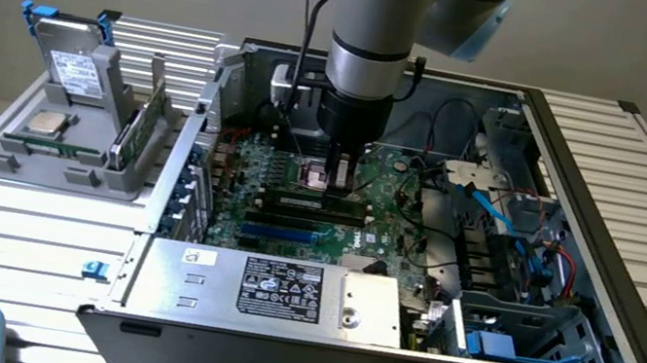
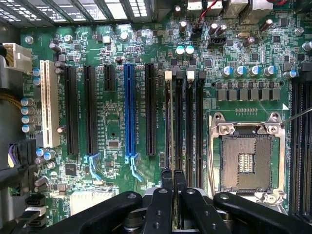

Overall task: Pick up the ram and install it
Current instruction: 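Insert the ram into the slot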

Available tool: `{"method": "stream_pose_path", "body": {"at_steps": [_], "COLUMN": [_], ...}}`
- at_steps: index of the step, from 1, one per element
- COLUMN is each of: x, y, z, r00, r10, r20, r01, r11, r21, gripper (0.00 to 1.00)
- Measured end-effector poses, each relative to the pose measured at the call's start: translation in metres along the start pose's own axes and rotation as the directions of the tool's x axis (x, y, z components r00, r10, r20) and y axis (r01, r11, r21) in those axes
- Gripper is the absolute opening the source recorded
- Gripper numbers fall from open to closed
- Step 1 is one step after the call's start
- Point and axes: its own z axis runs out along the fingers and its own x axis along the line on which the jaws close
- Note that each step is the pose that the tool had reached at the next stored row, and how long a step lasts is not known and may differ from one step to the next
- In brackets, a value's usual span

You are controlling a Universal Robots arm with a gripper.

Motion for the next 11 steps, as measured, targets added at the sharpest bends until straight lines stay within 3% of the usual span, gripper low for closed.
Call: {"method": "stream_pose_path", "body": {"at_steps": [11], "x": [0.0000], "y": [-0.0011], "z": [0.0000], "r00": [1.0000], "r10": [0.004], "r20": [-0.0002], "r01": [-0.004], "r11": [1.0000], "r21": [-0.0001], "gripper": [0.13]}}
